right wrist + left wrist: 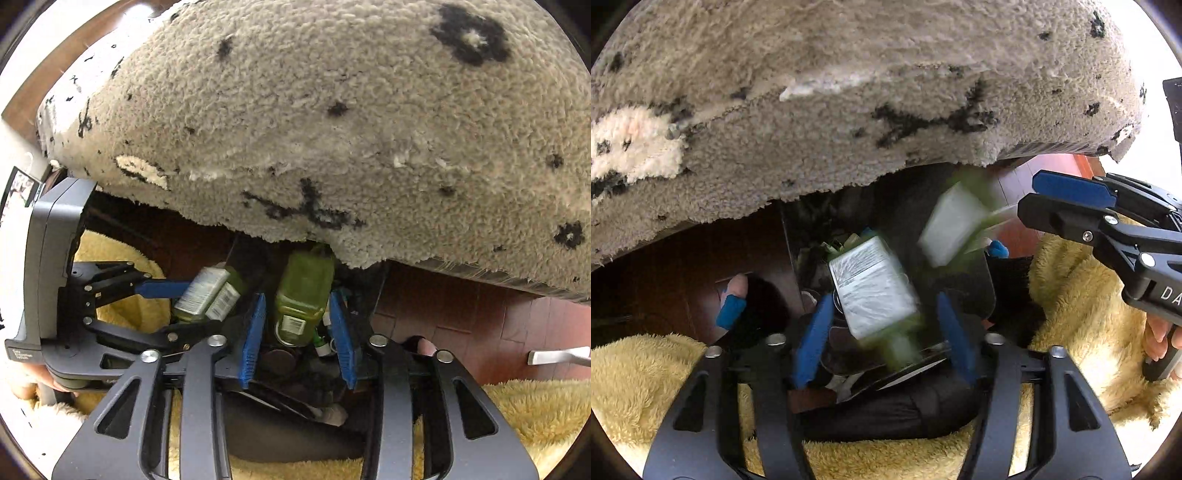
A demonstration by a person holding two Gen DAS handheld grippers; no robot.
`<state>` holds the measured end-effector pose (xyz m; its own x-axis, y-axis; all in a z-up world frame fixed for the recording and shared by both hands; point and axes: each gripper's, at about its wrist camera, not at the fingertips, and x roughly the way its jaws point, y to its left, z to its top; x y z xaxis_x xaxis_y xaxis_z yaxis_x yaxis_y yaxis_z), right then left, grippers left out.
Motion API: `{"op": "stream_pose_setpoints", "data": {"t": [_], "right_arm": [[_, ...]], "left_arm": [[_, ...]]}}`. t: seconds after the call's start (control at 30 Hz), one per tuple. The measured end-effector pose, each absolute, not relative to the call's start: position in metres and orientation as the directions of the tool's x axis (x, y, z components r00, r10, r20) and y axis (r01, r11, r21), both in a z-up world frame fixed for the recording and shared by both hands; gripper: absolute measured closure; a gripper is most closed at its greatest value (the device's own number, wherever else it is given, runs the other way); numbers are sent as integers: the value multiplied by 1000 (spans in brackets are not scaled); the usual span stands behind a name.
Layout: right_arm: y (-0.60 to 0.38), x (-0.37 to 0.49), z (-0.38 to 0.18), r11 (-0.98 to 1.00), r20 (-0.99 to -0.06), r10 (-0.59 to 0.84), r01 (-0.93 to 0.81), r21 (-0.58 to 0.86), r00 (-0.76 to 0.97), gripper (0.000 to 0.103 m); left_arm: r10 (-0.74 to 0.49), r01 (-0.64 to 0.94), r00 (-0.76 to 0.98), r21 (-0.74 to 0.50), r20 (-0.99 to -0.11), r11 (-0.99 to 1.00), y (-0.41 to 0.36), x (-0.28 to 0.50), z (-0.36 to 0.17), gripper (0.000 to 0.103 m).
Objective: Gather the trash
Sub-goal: 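Open both tools over the bin to drop the green bottles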
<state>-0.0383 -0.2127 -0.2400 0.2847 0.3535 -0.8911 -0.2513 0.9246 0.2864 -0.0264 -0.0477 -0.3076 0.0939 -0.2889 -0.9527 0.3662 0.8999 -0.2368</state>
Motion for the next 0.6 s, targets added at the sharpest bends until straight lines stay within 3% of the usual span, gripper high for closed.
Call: {"op": "stream_pose_setpoints", "data": {"t": [0.17,0.33,0.6], "right_arm": [[-221,-33,-237,937,-893,329,-225,267,308,39],[-229,-31,-225,949,-891,296,-211,234,345,22],[-239,-26,-186,942,-861,321,-231,245,394,12]], "left_arm": [[-283,361,129,-221,-950,906,-40,-23,-297,23],[-286,366,152,-215,-946,906,-35,-23,-286,16],[-320,389,226,-215,-920,896,-28,-23,-242,12]]}}
